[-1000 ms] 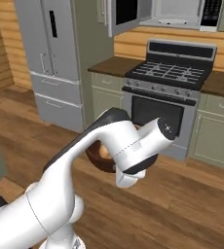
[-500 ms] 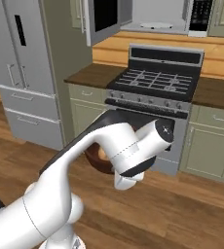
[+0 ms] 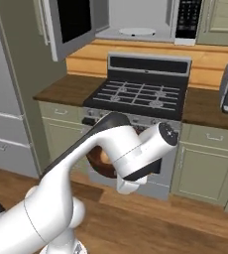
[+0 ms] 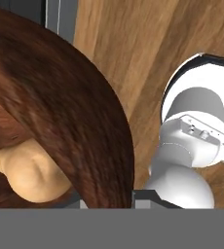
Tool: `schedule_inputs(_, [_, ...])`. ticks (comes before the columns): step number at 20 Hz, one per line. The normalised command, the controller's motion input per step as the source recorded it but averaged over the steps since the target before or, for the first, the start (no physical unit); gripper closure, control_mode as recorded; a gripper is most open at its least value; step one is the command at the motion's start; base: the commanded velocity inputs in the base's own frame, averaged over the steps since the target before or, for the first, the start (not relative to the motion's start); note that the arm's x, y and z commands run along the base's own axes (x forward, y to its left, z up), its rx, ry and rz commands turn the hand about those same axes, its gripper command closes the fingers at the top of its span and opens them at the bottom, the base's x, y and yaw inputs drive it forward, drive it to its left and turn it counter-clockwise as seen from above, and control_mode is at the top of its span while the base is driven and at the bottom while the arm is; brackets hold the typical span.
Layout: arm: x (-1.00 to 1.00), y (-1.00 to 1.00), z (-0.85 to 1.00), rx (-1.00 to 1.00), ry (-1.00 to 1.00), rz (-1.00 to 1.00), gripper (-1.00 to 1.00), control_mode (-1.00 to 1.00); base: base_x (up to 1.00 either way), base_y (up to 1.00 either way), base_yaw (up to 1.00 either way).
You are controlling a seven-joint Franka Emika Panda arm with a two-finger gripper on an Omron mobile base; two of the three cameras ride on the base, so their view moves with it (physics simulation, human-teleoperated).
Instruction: Pick the squash from the sink and place it in the bowl. Then pick the bowl and place it in the microwave. Then close the microwave door and press the start button.
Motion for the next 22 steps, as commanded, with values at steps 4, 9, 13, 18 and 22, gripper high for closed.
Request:
schedule_inputs(4, [0.0,0.0,0.0,0.0,0.0,0.0,1.0,1.0,1.0,0.29,-0.19])
schedule_inputs(9, [0.0,0.0,0.0,0.0,0.0,0.0,1.0,1.0,1.0,0.3,-0.11])
schedule_inputs(13, [0.0,0.0,0.0,0.0,0.0,0.0,1.0,1.0,1.0,0.31,-0.11])
schedule_inputs(18, [0.0,0.0,0.0,0.0,0.0,0.0,1.0,1.0,0.98,0.49,-0.07])
schedule_inputs(22, [0.0,0.0,0.0,0.0,0.0,0.0,1.0,1.0,0.32,0.62,0.05])
